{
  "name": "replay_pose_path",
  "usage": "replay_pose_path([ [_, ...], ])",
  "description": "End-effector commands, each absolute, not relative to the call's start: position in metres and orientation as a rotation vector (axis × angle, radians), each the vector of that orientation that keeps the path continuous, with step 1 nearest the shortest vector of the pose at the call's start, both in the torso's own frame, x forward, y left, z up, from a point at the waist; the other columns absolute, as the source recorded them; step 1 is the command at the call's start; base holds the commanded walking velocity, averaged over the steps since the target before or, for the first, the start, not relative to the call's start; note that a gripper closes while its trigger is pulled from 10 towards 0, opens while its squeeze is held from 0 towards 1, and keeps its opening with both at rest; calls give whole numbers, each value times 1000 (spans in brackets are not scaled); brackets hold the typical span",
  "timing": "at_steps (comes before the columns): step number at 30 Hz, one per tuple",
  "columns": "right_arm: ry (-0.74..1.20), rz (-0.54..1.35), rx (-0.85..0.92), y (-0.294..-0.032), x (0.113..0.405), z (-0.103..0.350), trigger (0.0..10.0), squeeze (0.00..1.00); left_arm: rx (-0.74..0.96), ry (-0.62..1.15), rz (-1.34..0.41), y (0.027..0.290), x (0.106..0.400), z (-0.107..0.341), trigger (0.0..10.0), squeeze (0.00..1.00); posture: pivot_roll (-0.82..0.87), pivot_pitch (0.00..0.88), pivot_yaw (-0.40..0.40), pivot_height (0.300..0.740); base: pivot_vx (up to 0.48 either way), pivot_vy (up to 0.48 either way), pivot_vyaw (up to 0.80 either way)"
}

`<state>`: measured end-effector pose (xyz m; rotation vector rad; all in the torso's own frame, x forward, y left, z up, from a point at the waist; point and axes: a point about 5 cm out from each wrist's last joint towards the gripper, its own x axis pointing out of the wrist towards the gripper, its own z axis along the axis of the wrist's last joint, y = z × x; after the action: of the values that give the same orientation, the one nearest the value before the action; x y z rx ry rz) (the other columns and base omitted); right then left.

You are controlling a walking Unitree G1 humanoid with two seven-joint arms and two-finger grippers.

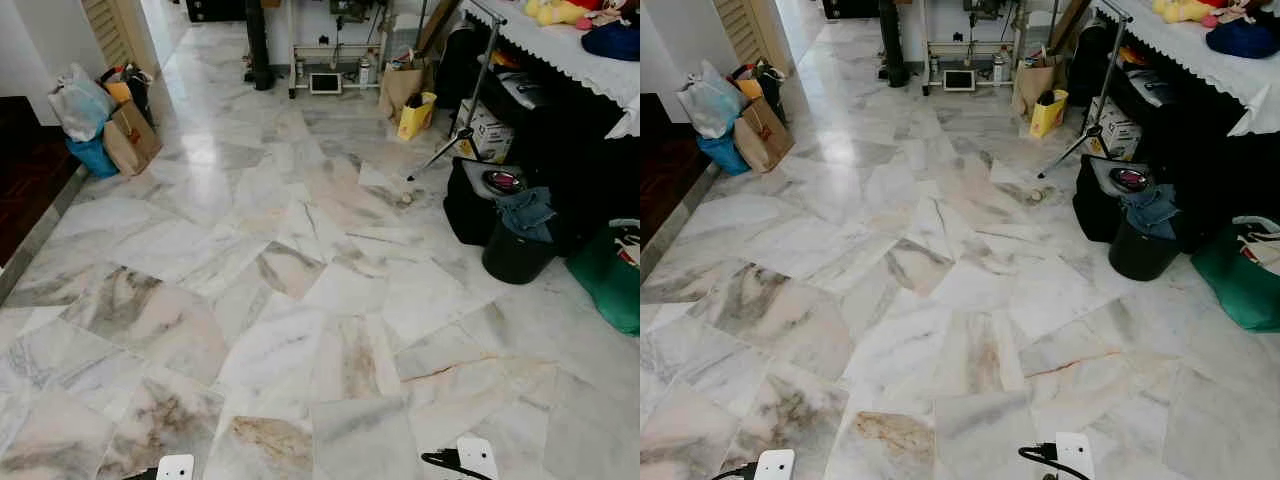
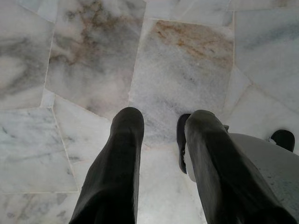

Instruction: Hang keys on a hook

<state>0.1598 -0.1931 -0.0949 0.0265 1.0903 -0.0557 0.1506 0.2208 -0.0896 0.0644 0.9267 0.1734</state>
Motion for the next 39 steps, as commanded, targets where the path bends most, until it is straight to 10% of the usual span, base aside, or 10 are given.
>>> replay_pose_path([
  [1, 1004, -41, 165, -182, 178, -87, 10000, 0, -39, 838, 165, 247, 162, -76, 10000, 0, 71, 0, -56, 740, 0, 0, 0],
  [16, 991, -47, 160, -180, 186, -84, 10000, 0, -34, 821, 161, 244, 157, -77, 10000, 0, 73, 0, -59, 740, 0, 0, 0],
  [39, 997, -40, 151, -170, 193, -82, 10000, 0, -11, 820, 146, 249, 163, -74, 10000, 0, 91, 0, -42, 740, 0, 0, -783],
])
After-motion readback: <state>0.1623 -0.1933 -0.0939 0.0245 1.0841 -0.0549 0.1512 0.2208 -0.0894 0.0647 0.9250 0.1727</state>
